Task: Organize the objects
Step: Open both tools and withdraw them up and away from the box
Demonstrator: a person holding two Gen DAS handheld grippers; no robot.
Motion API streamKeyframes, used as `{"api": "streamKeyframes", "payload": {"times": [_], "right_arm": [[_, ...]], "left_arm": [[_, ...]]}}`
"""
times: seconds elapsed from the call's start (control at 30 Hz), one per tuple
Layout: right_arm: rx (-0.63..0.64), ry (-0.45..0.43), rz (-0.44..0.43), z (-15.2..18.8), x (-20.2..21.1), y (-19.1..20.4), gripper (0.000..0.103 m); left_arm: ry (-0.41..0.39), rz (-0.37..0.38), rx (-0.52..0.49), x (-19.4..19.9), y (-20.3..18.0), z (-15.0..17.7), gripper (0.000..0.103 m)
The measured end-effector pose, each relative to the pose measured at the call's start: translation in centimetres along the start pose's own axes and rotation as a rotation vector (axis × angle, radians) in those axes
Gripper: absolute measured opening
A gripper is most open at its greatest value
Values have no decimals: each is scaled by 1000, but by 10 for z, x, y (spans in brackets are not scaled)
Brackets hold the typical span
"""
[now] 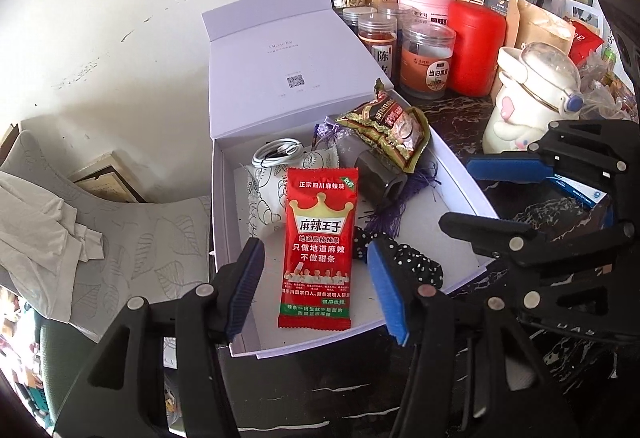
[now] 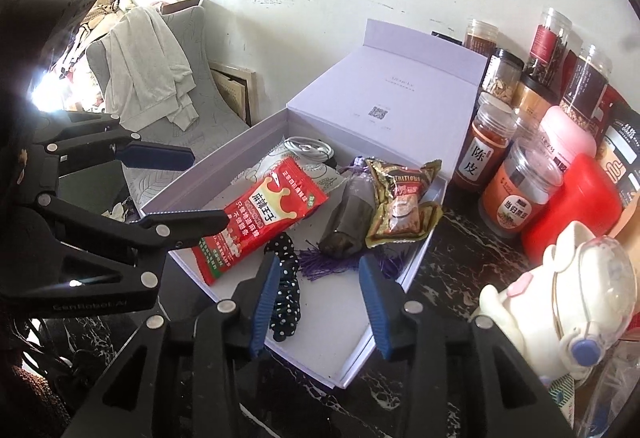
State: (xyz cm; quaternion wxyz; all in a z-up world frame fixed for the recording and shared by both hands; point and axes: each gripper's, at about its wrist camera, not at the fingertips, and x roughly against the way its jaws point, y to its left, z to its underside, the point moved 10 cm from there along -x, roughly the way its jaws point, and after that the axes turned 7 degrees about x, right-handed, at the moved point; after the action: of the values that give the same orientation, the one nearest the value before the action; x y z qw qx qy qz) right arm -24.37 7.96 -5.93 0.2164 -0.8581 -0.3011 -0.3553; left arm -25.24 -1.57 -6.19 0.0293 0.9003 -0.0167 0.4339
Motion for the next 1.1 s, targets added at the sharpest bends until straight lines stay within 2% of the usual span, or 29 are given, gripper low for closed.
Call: {"api": "streamKeyframes", "payload": {"times": [0.3,0.43,0.67,1.0,1.1], "right_arm": [[1,-66,43,-14,41,1,45],[-1,-97,63,-18,61,2,50],[3,-145,103,-17,99,7,63],[-8,-179,162,-4,144,16,69],[-25,-182,182,5,154,17,75]], "left_arm": [[-83,-31,48,49,8,-9,67],[-120,-40,57,74,8,-10,73],[-160,-60,75,113,4,-6,77],[-217,-81,111,165,-7,11,87],[-221,-86,122,176,-10,20,89]]}}
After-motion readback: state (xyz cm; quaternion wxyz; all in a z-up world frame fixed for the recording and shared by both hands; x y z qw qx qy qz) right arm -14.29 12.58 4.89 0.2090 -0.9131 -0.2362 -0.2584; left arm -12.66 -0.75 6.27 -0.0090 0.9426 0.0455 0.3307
